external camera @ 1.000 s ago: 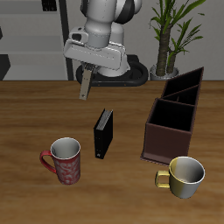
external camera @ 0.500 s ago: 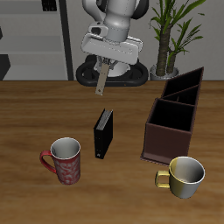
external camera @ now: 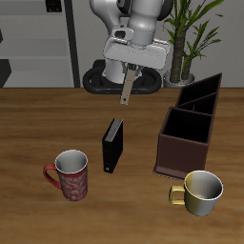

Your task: Place the yellow book into the left desk caddy's back compartment

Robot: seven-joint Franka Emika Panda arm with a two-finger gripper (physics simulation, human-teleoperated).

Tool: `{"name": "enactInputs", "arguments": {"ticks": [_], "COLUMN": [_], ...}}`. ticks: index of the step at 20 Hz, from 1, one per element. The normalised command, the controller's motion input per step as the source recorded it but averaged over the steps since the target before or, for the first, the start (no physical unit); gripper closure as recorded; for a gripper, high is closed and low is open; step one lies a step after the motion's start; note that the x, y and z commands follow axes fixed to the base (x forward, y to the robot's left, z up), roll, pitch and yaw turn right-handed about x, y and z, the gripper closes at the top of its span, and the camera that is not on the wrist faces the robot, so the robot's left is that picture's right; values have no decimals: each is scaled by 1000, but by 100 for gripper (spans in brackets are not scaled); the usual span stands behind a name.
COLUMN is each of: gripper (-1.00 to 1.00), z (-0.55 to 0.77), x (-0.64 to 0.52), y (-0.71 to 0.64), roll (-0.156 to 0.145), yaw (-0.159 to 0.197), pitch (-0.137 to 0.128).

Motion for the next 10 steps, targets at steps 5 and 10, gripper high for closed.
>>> {"name": "enactInputs", "arguments": {"ticks": [5, 10], "gripper": [100, 100], "z": [10, -16], "x": [68, 112], "y": [365, 388], "roll": [25, 50], "yaw": [-1, 16], "pitch": [-1, 10]}}
